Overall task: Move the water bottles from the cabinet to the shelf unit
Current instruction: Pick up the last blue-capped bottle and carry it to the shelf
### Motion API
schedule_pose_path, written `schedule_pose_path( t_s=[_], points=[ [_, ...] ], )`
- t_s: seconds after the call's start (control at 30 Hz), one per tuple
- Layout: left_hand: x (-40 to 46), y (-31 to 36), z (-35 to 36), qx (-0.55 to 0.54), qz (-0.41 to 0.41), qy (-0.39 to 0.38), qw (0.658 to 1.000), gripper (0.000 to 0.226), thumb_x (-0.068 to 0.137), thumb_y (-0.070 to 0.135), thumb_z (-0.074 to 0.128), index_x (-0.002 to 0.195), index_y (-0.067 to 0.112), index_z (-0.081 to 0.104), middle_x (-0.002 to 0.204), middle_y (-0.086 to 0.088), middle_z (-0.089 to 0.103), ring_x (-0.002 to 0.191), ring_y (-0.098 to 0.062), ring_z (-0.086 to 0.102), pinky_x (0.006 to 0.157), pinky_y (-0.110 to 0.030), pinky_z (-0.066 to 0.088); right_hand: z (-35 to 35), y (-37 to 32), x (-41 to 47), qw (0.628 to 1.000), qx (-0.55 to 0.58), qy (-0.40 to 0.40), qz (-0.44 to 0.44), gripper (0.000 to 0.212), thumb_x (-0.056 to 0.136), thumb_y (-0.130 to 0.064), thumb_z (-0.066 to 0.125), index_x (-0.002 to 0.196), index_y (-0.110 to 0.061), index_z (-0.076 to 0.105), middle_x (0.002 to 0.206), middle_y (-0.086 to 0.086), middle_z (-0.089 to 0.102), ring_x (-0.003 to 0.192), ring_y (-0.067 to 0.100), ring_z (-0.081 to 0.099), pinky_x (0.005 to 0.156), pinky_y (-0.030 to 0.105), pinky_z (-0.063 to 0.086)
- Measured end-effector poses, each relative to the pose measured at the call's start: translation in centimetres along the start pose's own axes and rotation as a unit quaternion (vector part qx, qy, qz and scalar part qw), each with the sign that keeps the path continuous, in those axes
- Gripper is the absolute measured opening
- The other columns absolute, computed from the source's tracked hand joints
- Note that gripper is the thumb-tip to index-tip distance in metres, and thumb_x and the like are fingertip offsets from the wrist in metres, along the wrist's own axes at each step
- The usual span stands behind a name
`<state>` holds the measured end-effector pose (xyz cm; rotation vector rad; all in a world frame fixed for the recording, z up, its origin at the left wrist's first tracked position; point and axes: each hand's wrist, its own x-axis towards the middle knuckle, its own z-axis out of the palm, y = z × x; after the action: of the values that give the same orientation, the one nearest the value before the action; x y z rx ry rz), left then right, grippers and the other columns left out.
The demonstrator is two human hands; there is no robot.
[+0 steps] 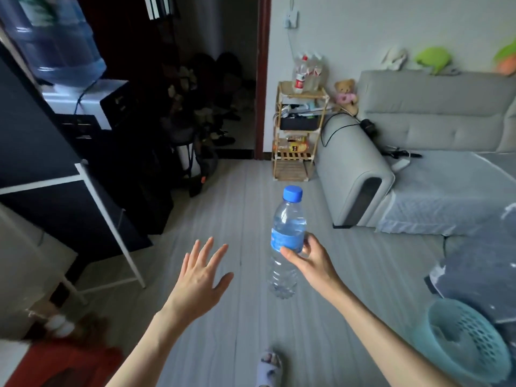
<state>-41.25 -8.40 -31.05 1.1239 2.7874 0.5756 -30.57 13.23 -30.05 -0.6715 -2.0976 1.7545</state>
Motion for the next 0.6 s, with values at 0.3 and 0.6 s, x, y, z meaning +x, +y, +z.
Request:
schedule_pose_path(
  t_s=[0.3,0.6],
  points=[
    [23.8,2.1,-0.7,0.01,0.026,0.014,1.0,0.061,0.091,0.042,0.042,0.143,0.025,0.016,0.155,-0.007,0.006,0.142,-0.028,-0.006,0.115,-0.043,0.003,-6.2,-2.3,22.4,0.999,0.012,0.023,-0.025,0.041,0.075,-0.028,0.073,0.107,-0.028,0.048,0.106,-0.011,0.062,0.099,0.004,0.06,0.088,0.028,0.047],
    [44.5,1.0,2.2,0.018,0.026,-0.024,0.999,0.061,0.091,0.046,0.038,0.143,0.029,0.009,0.155,-0.003,-0.001,0.142,-0.026,-0.011,0.114,-0.039,-0.001,-10.1,-2.1,42.3,0.999,0.009,0.038,-0.023,0.037,0.077,-0.024,0.071,0.106,-0.029,0.047,0.103,-0.012,0.061,0.095,0.001,0.059,0.082,0.024,0.046]
  ],
)
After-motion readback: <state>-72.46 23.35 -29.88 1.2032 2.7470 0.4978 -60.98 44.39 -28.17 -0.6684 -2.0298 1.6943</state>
